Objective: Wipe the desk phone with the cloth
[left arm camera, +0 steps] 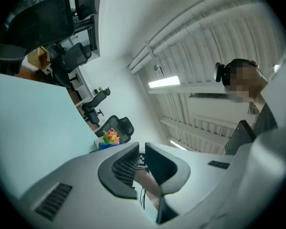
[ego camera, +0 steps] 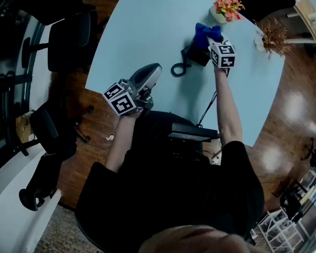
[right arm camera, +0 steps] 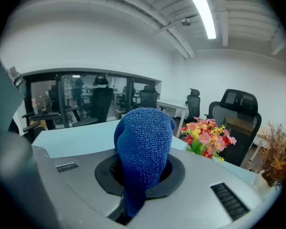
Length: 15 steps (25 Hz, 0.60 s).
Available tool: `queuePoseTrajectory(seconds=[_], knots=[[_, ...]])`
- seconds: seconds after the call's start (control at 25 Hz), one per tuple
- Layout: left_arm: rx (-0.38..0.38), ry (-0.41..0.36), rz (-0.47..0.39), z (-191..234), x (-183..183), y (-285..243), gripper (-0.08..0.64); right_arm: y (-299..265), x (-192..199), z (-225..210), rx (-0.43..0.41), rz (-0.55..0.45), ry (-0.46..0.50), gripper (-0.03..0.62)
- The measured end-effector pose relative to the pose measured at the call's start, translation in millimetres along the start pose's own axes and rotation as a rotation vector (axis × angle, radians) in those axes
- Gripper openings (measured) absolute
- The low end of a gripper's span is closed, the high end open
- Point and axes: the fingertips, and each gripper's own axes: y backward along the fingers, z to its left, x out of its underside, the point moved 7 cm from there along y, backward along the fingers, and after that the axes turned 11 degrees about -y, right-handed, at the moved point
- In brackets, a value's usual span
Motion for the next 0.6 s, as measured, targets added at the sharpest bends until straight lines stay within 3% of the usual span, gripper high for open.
queuePoseTrajectory(seconds=[0.12,0.24,0.4,0.6], knots=[[-0.031,0.001,-0.002,-8.0,6.6,-6.9,0.031,-22.6,3.7,-35.9,0.088,0.073,0.074,0.009],[-0.048,0.008,0.003,-11.7,14.8,-12.9,0.031,-33.2,21.9,-40.0,0.108,0.176,0.188,0.008],[-0.042,0.016,0.033,-12.3,25.4,-18.1,0.031,-24.0,53.6,-5.8,0.051,0.217,0.343,0.008],[0.004,0.018,0.058,-19.4,31.3,-31.8,0.031,2.3,106.1,51.8,-0.078,0.285,0.453,0.008]])
